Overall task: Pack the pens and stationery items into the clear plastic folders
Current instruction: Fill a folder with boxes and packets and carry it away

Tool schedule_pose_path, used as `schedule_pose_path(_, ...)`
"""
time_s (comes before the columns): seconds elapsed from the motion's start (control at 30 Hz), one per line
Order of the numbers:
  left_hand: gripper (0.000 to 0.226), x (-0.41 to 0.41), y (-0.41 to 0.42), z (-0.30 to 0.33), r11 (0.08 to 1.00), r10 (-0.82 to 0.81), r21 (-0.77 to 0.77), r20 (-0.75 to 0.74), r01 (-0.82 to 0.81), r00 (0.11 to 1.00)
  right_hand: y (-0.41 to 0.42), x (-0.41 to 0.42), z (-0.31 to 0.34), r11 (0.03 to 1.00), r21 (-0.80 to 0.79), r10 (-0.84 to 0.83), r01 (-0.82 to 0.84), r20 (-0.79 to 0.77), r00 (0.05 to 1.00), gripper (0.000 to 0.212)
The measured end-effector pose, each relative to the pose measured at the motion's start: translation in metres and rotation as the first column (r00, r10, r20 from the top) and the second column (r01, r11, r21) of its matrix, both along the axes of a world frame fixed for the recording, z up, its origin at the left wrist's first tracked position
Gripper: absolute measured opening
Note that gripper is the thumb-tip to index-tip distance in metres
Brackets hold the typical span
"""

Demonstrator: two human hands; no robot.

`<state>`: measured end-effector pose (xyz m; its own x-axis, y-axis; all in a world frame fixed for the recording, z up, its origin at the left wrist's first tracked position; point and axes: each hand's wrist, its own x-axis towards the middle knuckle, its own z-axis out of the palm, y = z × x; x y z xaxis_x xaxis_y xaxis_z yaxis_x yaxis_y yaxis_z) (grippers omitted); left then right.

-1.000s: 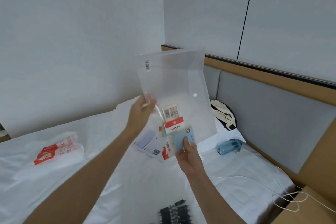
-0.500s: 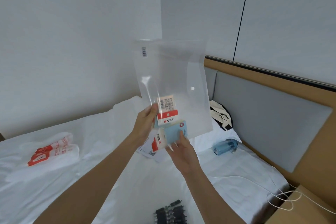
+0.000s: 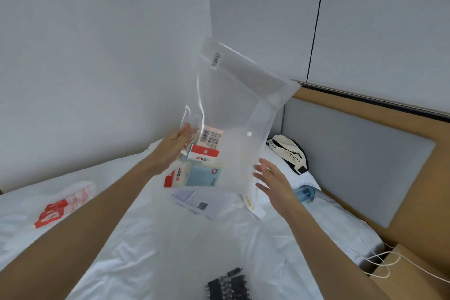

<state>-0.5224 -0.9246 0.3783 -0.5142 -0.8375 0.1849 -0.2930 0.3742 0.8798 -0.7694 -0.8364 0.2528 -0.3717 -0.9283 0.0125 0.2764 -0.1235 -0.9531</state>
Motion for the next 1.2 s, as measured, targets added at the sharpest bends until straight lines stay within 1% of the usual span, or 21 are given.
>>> schedule_pose_path(0.07,0.073,-0.002,0.000,0.006,0.999,-0.018,-0.036,0.055,0.020,0.998,-0.005,0.006,-0.002,0.999,0.041,0.025,-0.024,-0.012,1.000,0.027)
schedule_pose_path(0.2,0.074,-0.012,0.009,0.023,0.988,-0.068,-0.125,0.140,0.086,0.988,-0.009,0.019,-0.018,0.994,0.080,0.069,-0.076,0.090,0.994,0.026)
schedule_pose_path(0.3,0.085,-0.015,0.012,0.033,0.983,-0.067,-0.158,0.151,0.091,0.986,-0.014,0.026,-0.023,0.995,0.049,0.078,-0.085,0.136,0.988,0.026)
schedule_pose_path(0.33,0.085,-0.015,0.012,0.033,0.983,-0.054,-0.168,0.156,0.080,0.986,-0.016,0.029,-0.022,0.996,0.036,0.070,-0.076,0.148,0.987,0.025)
schedule_pose_path(0.43,0.080,-0.010,0.008,0.022,0.989,-0.016,-0.140,0.208,0.046,0.978,-0.018,0.040,-0.017,0.996,0.053,0.054,-0.067,0.227,0.972,0.021)
schedule_pose_path(0.5,0.077,-0.006,0.004,0.013,0.995,-0.005,-0.094,0.194,0.024,0.981,-0.020,0.044,-0.018,0.997,0.051,0.047,-0.062,0.254,0.966,0.020)
schedule_pose_path(0.57,0.063,-0.004,0.007,0.017,0.998,-0.002,-0.066,0.181,0.014,0.983,-0.017,0.043,-0.014,0.997,0.029,0.062,-0.074,0.299,0.952,0.021)
schedule_pose_path(0.63,0.047,-0.002,0.009,0.025,0.999,0.000,-0.052,0.121,0.006,0.993,-0.014,0.040,-0.011,0.996,-0.020,0.087,-0.086,0.330,0.940,0.021)
schedule_pose_path(0.7,0.039,0.003,0.011,0.027,0.996,0.030,-0.086,0.050,-0.026,0.998,-0.010,0.042,-0.013,0.994,-0.075,0.100,-0.078,0.364,0.926,0.020)
schedule_pose_path(0.77,0.035,0.002,0.009,0.027,0.990,0.059,-0.130,0.033,-0.054,0.998,-0.013,0.050,-0.012,0.993,-0.073,0.109,-0.089,0.360,0.927,0.020)
schedule_pose_path(0.87,0.035,0.000,0.015,0.016,0.994,0.070,-0.085,-0.010,-0.070,0.998,-0.008,0.063,-0.016,0.994,-0.013,0.109,-0.111,0.329,0.938,0.022)
schedule_pose_path(0.93,0.035,0.005,0.016,0.016,0.993,0.064,-0.096,-0.062,-0.070,0.996,-0.007,0.059,-0.012,0.995,-0.059,0.097,-0.082,0.313,0.945,0.025)
schedule_pose_path(1.03,0.035,0.015,0.015,0.021,0.988,0.079,-0.117,-0.188,-0.103,0.979,-0.007,0.046,0.012,0.990,-0.143,0.034,-0.007,0.185,0.982,0.030)
schedule_pose_path(1.07,0.034,0.015,0.011,0.020,0.988,0.096,-0.091,-0.242,-0.121,0.966,-0.011,0.045,0.022,0.989,-0.143,0.039,-0.020,0.131,0.991,0.029)
schedule_pose_path(1.13,0.032,0.015,0.005,0.012,0.988,0.132,-0.041,-0.294,-0.151,0.947,-0.021,0.041,0.036,0.994,-0.111,0.027,-0.020,0.058,0.998,0.030)
schedule_pose_path(1.2,0.033,0.013,0.003,0.018,0.982,0.136,-0.080,-0.330,-0.171,0.934,-0.030,0.033,0.054,0.990,-0.137,0.041,-0.041,0.001,0.999,0.031)
